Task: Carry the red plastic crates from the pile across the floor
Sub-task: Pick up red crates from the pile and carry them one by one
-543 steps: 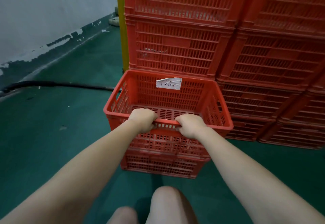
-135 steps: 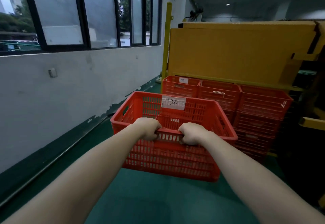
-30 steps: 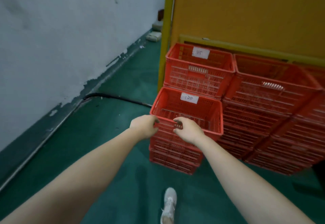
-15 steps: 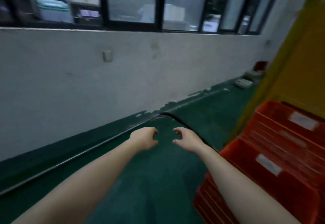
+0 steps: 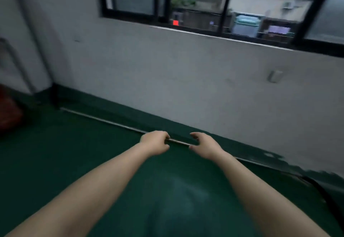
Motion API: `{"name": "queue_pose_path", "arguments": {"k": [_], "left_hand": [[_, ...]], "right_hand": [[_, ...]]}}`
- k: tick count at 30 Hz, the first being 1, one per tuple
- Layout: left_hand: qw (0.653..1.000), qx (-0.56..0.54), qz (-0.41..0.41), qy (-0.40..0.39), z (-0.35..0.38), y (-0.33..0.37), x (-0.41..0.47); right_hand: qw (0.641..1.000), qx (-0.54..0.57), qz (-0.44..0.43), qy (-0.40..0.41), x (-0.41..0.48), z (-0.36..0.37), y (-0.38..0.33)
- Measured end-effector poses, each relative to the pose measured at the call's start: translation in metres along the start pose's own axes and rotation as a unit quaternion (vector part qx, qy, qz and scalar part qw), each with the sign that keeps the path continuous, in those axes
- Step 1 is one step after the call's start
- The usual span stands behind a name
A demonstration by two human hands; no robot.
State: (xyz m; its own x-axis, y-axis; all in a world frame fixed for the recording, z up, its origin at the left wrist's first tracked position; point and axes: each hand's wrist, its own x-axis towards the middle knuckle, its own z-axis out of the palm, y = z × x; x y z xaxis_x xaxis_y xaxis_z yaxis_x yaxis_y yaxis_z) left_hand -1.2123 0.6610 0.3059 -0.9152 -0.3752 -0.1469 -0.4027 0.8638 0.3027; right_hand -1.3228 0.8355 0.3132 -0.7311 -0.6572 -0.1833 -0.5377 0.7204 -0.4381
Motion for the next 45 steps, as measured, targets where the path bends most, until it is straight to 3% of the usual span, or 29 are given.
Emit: {"name": "queue_pose_path", "arguments": {"k": [5, 14, 27, 36, 45], "left_hand": [[0.990, -0.010, -0.136, 0.028, -0.025, -0.105, -0.045], [0.952, -0.015, -0.293, 0.087, -0.090, -0.285, -0.126], [0.909, -0.017, -0.396, 0.126, -0.164, -0.526, -0.194], [0.878, -0.014, -0.457, 0.142, -0.195, -0.686, -0.156], [0.822, -0.055, -0.535, 0.187, -0.257, -0.839, -0.105]], "right_hand": [[0.990, -0.023, -0.119, -0.068, 0.046, 0.046, -0.107], [0.950, -0.042, -0.282, -0.123, 0.095, 0.129, -0.321], [0.903, -0.064, -0.397, -0.149, 0.159, 0.227, -0.583], [0.862, -0.086, -0.467, -0.174, 0.272, 0.300, -0.736], [0.799, -0.119, -0.552, -0.204, 0.399, 0.346, -0.909]]}}
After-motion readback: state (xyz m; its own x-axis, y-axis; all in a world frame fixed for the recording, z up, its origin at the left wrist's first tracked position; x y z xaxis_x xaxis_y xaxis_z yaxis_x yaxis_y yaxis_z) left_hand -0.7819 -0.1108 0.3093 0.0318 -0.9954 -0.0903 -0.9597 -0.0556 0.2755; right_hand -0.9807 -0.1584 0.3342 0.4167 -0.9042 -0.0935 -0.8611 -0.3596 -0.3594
